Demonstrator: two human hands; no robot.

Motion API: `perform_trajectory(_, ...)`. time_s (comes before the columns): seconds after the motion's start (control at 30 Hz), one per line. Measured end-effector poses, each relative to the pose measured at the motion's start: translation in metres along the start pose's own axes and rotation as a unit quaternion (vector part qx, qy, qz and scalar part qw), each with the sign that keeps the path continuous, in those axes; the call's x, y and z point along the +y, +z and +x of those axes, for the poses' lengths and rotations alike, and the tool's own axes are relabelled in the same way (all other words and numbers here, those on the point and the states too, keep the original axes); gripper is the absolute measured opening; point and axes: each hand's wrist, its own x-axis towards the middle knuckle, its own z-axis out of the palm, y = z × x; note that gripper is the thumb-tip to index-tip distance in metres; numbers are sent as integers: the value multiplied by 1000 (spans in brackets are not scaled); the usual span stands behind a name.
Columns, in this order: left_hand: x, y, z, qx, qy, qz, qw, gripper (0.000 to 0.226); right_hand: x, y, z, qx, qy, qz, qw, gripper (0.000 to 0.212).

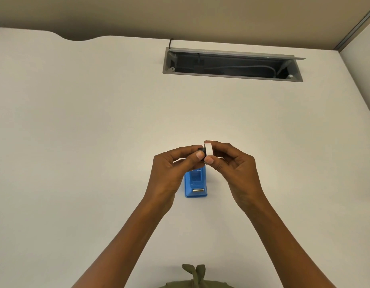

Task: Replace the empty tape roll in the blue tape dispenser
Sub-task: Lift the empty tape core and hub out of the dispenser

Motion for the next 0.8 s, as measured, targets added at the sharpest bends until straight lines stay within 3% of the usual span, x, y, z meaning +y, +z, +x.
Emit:
perform_trajectory(0.5, -6, 0, 1, -17, -73, -77, 994, 22, 8, -7, -1, -71, -25, 90, 993, 46)
perform_trajectory(0.8, -8, -8, 3, 7, -72, -74, 995, 30, 13, -15, 24, 10, 7, 61, 998, 43)
